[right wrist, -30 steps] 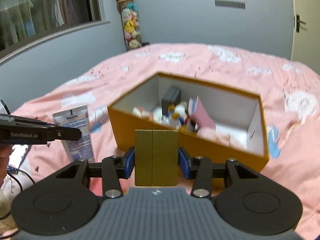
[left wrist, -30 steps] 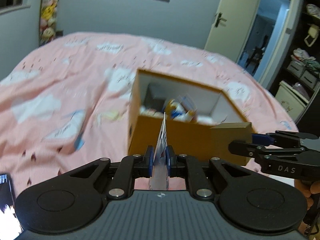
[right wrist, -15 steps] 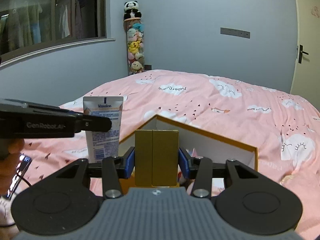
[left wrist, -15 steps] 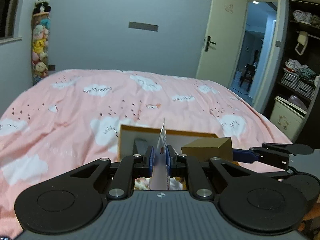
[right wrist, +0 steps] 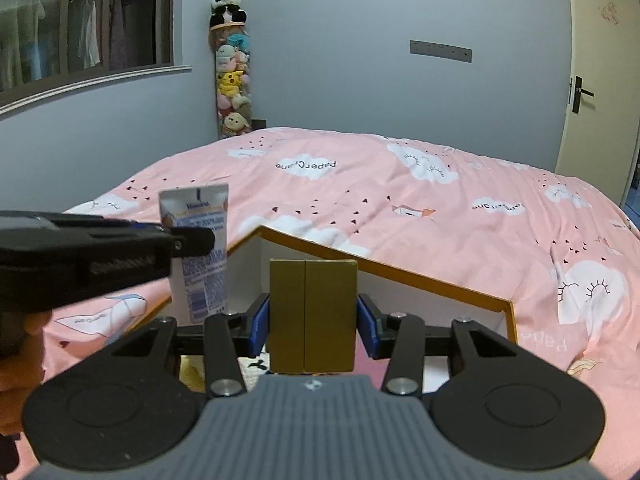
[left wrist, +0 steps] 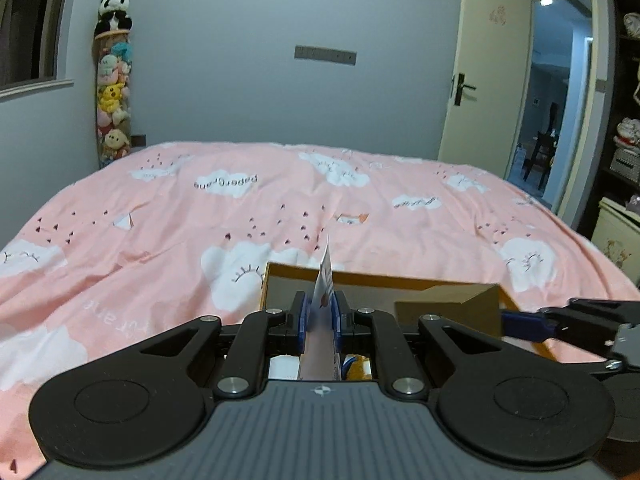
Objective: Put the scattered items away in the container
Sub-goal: 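Carry the Vaseline tube and gold cube over the box with both tools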
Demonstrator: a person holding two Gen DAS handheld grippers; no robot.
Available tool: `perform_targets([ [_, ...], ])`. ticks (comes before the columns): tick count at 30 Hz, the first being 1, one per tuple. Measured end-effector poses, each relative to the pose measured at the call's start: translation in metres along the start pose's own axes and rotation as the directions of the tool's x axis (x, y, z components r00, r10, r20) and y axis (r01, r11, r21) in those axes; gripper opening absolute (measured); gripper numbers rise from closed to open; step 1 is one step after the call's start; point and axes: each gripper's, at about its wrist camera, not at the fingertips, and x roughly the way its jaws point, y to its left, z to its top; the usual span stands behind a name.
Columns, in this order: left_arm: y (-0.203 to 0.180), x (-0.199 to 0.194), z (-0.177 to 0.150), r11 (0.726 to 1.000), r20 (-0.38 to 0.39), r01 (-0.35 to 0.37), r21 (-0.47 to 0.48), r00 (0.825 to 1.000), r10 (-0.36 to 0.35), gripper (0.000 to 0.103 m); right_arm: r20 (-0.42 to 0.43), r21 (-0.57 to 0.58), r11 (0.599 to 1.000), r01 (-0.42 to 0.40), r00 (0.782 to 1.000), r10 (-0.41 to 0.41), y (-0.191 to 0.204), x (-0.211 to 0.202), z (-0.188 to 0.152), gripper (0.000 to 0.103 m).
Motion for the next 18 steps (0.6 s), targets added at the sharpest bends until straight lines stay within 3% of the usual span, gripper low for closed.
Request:
perform_targets([
  [11, -0.010, 0.022, -0.003, 1.000, -0.017, 0.001, 0.022, 1.000, -0.001, 0.014, -0.050, -0.035, 0.990, 0.140, 0.989, -0.142, -0.016, 0.021, -0.007, 0.048],
  [18, -0.008, 0.041, 0.004, 1.000, -0.026, 0.023, 0.011, 0.999, -0.023, 0.014, -0.075, -0.044, 0.984, 0.173, 0.982, -0.176, -0.026, 0.025, -0.017, 0.048],
])
